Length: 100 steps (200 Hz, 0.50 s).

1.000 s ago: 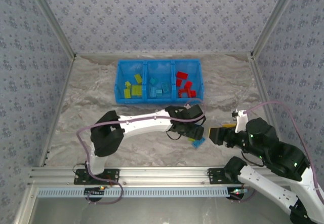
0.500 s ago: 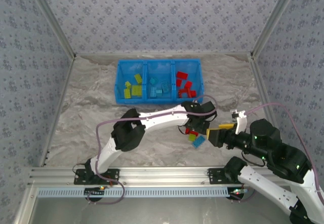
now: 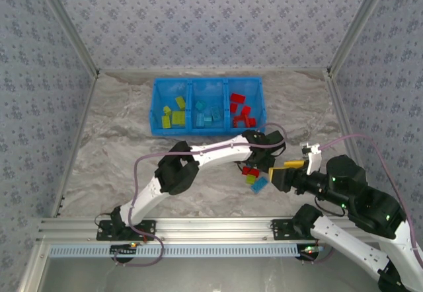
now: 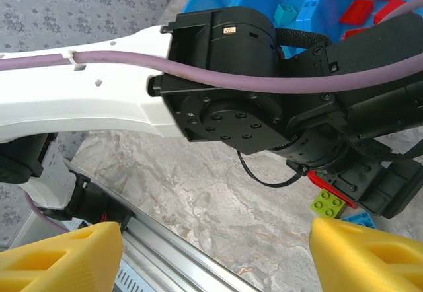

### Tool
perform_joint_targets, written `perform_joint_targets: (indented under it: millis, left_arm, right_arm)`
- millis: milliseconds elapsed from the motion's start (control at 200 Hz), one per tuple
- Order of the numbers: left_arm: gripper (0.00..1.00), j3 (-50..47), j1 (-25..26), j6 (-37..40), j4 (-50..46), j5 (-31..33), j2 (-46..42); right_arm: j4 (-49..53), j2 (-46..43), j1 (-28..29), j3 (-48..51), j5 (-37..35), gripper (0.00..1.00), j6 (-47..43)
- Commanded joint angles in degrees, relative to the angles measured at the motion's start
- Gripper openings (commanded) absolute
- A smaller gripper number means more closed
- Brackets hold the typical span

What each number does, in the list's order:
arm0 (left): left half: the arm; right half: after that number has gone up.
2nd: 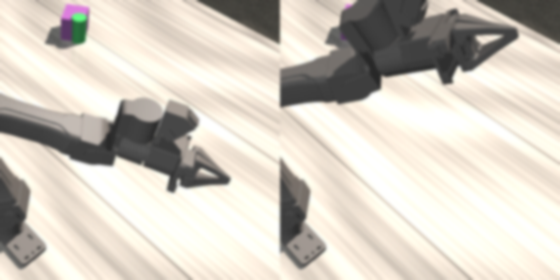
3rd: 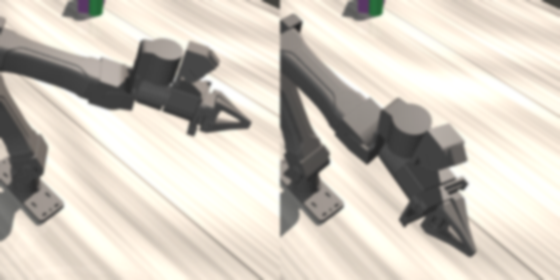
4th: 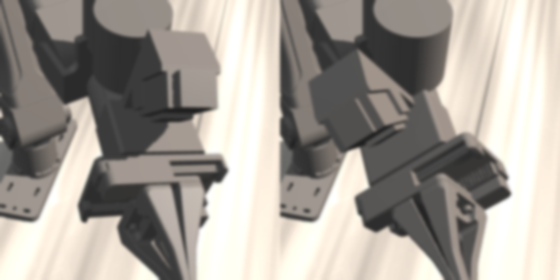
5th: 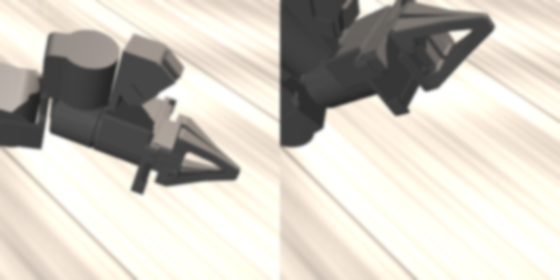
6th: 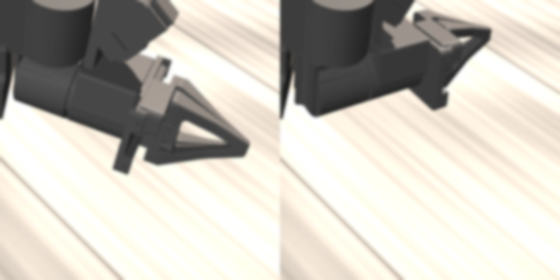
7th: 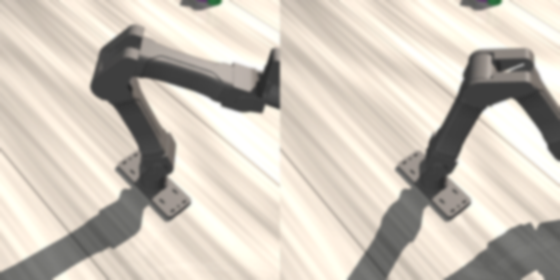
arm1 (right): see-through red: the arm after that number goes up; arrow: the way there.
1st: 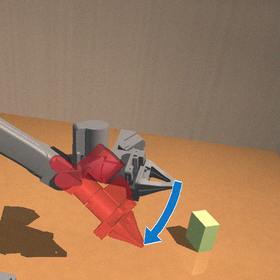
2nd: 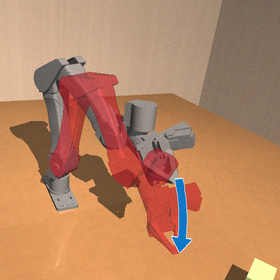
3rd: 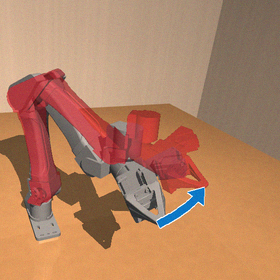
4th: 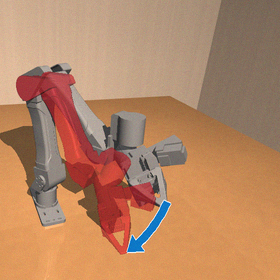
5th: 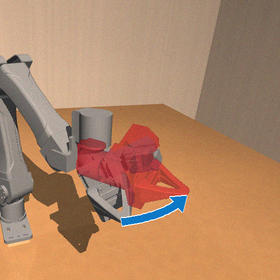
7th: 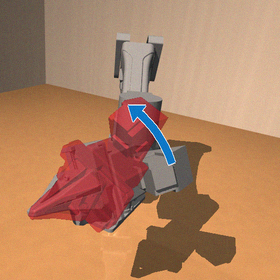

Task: Sort the legos into containers by color

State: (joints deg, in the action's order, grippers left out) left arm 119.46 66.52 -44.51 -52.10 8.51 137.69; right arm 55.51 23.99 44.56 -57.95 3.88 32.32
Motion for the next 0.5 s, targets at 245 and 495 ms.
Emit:
perform_joint_targets:
  millis: [245, 495]
  left_arm:
    - [0.64, 0.5, -0.3, 1.3, 1.2, 0.1, 0.4]
    - [0.59, -2.3, -0.3, 1.7, 3.1, 2.9, -3.1]
  right_arm:
    - [-0.4, -0.6, 0.3, 0.8, -0.6, 0.77, -0.6]
    - [-0.1, -0.6, 0.3, 0.9, -0.5, 0.77, -1.2]
